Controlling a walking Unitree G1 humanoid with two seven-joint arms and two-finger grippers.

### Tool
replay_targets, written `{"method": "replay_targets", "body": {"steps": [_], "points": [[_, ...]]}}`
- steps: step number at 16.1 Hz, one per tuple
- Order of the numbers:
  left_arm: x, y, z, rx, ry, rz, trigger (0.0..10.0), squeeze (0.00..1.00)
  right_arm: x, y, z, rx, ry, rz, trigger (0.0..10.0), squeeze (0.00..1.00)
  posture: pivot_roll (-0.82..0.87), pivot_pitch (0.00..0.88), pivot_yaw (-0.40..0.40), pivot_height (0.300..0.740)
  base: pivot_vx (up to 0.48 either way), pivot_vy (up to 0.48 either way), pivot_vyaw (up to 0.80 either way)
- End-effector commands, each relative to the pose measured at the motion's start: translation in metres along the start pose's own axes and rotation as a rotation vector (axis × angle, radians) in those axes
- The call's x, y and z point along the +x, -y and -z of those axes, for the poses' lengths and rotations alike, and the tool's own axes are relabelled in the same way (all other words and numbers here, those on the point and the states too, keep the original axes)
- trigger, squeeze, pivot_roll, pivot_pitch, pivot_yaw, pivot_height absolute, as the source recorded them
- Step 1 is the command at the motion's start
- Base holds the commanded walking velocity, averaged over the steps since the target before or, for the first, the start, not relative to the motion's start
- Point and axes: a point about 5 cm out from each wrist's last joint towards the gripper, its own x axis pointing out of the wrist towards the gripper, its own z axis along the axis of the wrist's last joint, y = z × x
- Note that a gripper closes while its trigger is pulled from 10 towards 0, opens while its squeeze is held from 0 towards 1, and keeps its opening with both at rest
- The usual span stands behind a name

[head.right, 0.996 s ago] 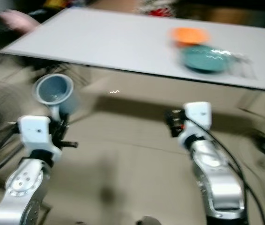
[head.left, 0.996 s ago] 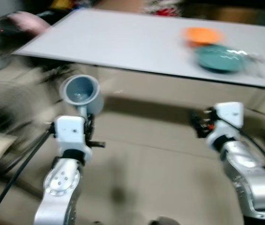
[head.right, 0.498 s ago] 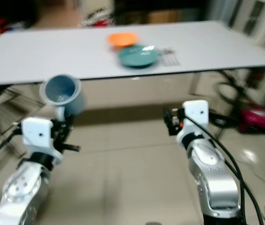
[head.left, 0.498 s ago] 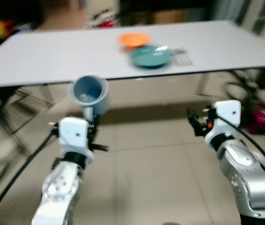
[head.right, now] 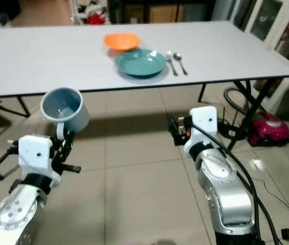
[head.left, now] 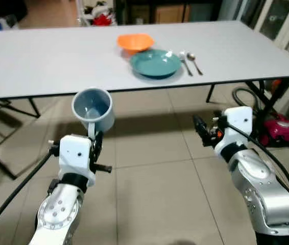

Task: Setting the table

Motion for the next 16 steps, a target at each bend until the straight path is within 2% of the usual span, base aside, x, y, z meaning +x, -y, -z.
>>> {"method": "replay_targets", "body": {"steps": [1,3,5,9,16], "points": [[0.002,0.002,-0.007,0.000,0.026,0.025,10.0,0.00,-0.003,0.010,0.001,-0.020,0.005,0.050,10.0,0.00,-0.09,0.002,0.037,0.740,0.394,0.000,0.00],[0.007,-0.002,-0.010,0.009,0.038,0.032,10.0,0.00,-0.004,0.013,0.000,0.006,0.008,0.076,10.0,0.00,-0.10,0.000,0.052,0.740,0.392,0.000,0.00],[0.013,-0.006,-0.014,0.011,0.059,0.030,10.0,0.00,-0.004,0.016,-0.004,0.019,0.030,0.088,10.0,0.00,-0.11,0.000,0.062,0.740,0.398,0.000,-0.80],[0.024,-0.006,-0.025,0.011,0.101,0.053,10.0,0.00,-0.002,0.025,-0.013,0.014,0.071,0.117,10.0,0.00,-0.11,0.000,0.071,0.740,0.397,0.000,0.00],[0.038,-0.006,-0.034,0.016,0.131,0.074,10.0,0.00,0.000,0.023,-0.016,0.032,0.090,0.081,10.0,0.00,-0.11,0.000,0.076,0.740,0.403,0.000,0.00]]}}
